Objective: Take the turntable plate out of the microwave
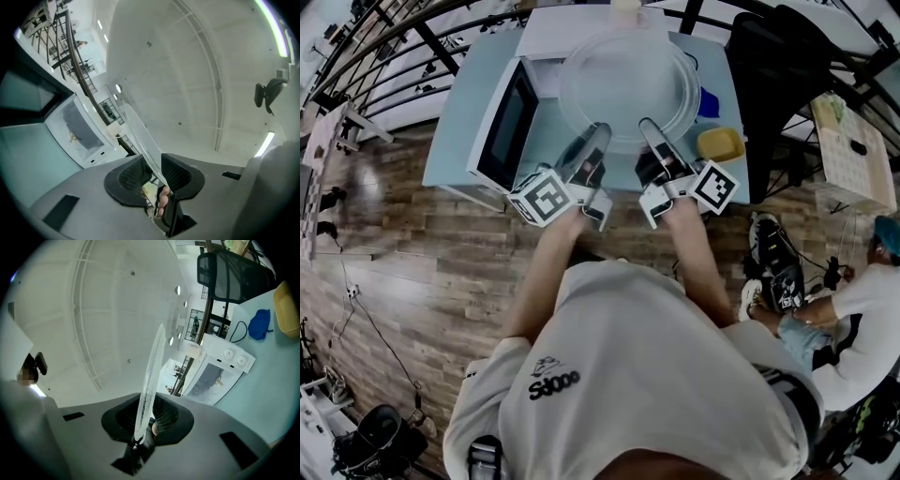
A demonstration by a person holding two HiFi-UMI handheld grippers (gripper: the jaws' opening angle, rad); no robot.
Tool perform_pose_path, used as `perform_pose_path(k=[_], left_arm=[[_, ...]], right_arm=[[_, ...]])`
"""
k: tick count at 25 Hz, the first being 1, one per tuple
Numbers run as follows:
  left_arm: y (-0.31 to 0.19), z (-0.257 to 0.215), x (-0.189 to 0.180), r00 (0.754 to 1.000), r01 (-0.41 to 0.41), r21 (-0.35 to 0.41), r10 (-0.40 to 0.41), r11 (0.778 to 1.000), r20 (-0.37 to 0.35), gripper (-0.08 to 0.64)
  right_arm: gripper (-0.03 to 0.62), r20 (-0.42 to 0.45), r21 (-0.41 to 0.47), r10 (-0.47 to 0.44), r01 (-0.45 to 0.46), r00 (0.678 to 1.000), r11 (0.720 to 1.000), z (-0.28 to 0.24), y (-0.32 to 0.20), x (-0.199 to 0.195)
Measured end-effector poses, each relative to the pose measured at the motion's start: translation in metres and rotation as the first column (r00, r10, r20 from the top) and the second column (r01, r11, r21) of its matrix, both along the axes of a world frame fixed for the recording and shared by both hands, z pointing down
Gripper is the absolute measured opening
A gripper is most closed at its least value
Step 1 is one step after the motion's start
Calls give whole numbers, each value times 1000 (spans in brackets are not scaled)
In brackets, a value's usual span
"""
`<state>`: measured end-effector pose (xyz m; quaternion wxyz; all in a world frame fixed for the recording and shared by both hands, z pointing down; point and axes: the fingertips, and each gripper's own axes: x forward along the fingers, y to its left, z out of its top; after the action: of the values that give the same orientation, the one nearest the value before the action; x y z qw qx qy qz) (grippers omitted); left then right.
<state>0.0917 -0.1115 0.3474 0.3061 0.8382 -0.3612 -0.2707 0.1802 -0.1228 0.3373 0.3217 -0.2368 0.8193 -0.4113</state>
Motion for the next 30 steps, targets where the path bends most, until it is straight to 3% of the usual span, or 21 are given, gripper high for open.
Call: perform_pose_path(k=[6,13,19,30], left_arm=[[3,-1,2,999,-19,41,17,999,43,117],[5,8,5,987,-36,173,7,984,162,145],[4,21,5,986,-35,150,10,988,166,147],[1,27,5,984,-38,141,12,989,179,147]], right_arm=[[34,-21,50,-6,7,1000,999,-3,1,0],[32,14,82,-19,18,1000,996,8,1,3],[32,-33,91,-24,27,999,995,16,-1,0],[32,-28,83,-35,37,999,996,23,-4,0]])
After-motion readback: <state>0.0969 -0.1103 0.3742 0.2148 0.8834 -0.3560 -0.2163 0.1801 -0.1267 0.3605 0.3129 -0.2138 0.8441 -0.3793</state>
